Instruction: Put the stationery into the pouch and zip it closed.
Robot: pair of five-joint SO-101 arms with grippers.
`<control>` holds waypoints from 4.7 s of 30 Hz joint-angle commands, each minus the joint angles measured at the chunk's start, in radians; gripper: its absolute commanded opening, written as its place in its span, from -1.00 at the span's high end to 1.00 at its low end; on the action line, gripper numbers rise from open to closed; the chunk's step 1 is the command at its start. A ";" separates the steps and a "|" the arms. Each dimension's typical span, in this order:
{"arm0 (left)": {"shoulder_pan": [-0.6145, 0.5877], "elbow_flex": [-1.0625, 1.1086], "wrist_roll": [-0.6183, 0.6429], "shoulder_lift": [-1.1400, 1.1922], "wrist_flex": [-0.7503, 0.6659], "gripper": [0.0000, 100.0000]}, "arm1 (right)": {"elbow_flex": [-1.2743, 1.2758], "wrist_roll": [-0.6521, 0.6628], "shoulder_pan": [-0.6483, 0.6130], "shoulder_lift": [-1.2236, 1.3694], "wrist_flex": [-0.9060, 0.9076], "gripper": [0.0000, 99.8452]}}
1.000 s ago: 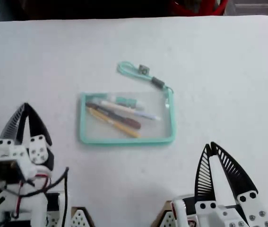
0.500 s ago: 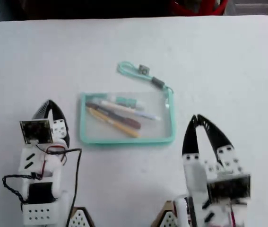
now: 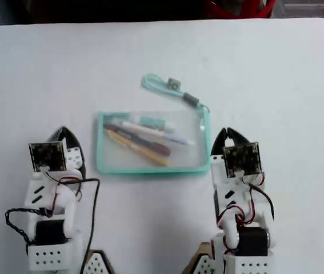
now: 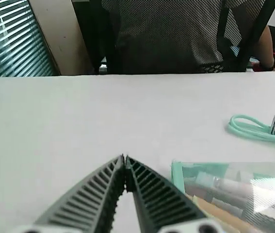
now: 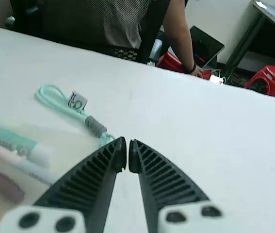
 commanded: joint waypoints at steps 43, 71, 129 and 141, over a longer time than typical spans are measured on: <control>-0.004 -0.003 0.005 -0.007 0.703 0.95 | 0.201 -0.256 0.022 -0.005 0.556 0.97; -0.004 -0.003 0.005 -0.007 0.703 0.95 | 0.201 -0.272 0.025 -0.005 0.555 0.96; -0.004 -0.003 0.005 -0.007 0.703 0.95 | 0.201 -0.272 0.025 -0.005 0.555 0.96; -0.004 -0.003 0.005 -0.007 0.703 0.95 | 0.201 -0.272 0.025 -0.005 0.555 0.96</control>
